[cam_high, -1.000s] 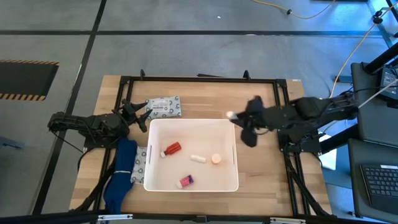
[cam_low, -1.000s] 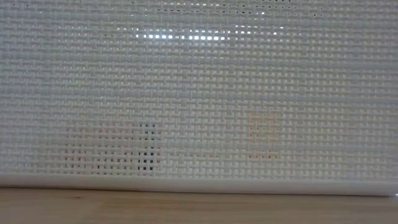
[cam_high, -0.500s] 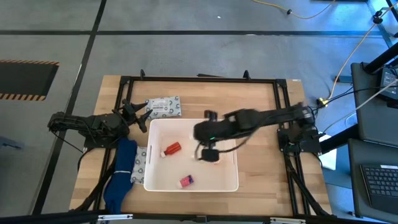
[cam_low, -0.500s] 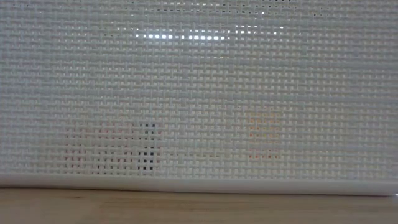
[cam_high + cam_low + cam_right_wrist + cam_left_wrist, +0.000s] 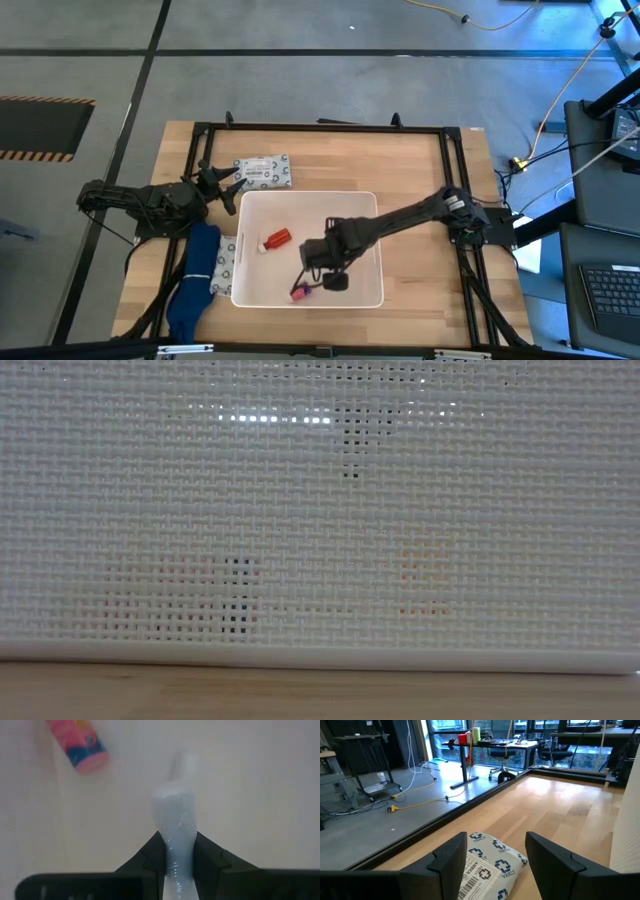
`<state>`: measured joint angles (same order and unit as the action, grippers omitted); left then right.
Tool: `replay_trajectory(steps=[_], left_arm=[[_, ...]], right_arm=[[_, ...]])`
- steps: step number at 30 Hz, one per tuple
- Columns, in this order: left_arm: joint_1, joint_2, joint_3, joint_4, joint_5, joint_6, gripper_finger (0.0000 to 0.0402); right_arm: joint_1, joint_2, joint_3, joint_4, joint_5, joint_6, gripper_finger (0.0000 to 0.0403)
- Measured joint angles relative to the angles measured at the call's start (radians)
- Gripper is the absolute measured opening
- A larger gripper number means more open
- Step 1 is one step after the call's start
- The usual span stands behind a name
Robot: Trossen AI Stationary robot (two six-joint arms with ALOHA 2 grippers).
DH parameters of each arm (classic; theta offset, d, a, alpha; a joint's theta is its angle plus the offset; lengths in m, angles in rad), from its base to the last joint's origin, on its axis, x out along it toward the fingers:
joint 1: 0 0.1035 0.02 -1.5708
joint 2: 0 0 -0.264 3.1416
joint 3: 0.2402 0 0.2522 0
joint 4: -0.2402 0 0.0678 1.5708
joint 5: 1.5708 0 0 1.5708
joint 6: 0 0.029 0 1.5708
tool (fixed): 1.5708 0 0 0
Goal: Pick & place medical supplies in basket/bin
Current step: Put the bottom white rolled gauze into the white bin
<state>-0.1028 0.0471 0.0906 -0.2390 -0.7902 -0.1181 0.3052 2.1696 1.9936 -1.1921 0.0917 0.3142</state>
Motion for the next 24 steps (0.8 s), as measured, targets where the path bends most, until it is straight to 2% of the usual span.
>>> replay_trajectory(steps=[12,16,19,24], left_arm=[[0.0,0.0,0.0,0.0,0.0,0.0,0.0198],[0.0,0.0,0.0,0.0,0.0,0.0,0.0198],[0.0,0.0,0.0,0.0,-0.001,0.0,0.0198],[0.0,0.0,0.0,0.0,-0.024,0.014,0.0198]], right_arm=[[0.007,0.004,-0.175,0.093,0.007,0.074,0.0071],[0.007,0.005,-0.18,0.092,0.007,0.075,0.0076],[0.006,0.009,-0.167,0.081,0.003,0.071,0.0094],[0.006,0.018,-0.16,0.071,-0.014,0.072,0.0147]])
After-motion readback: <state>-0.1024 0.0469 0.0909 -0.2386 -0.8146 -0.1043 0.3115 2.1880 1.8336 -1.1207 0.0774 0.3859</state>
